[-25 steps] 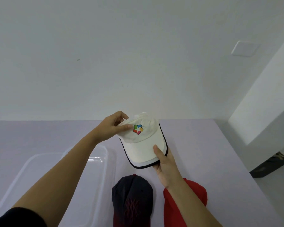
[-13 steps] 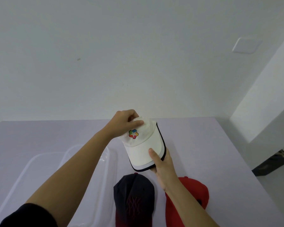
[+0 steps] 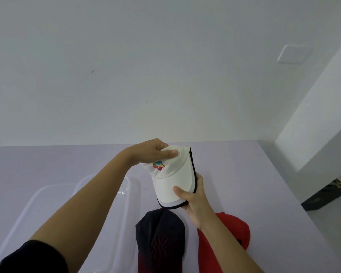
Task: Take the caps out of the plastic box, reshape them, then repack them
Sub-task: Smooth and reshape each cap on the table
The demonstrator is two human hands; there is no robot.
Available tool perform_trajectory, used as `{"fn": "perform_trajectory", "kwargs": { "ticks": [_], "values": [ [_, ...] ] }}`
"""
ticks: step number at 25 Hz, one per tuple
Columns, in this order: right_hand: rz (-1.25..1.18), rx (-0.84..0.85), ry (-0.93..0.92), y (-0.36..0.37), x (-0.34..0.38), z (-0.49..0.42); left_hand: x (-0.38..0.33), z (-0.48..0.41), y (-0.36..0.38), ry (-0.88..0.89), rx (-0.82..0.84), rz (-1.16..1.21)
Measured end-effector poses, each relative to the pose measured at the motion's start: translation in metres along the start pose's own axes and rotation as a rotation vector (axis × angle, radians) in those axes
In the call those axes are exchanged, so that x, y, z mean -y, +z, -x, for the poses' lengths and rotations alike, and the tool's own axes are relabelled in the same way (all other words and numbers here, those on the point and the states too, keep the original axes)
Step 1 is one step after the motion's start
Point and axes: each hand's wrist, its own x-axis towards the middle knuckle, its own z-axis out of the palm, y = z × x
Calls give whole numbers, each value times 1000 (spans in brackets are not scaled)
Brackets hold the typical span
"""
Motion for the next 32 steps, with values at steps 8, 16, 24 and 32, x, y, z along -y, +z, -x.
{"fn": "perform_trajectory", "kwargs": {
  "ticks": [8, 16, 24, 32],
  "values": [
    [-137, 229, 64, -9, 1, -4, -3, -1, 6, -34, 30, -91],
    [-446, -66, 32, -17, -17, -20, 43, -8, 38, -375, -488, 545],
    [-258, -174, 110, -23, -32, -74, 99, -32, 84, -455, -323, 1232],
    [396, -325, 375, -51, -92, -114, 167, -77, 119, -658, -322, 1035]
  ]
}}
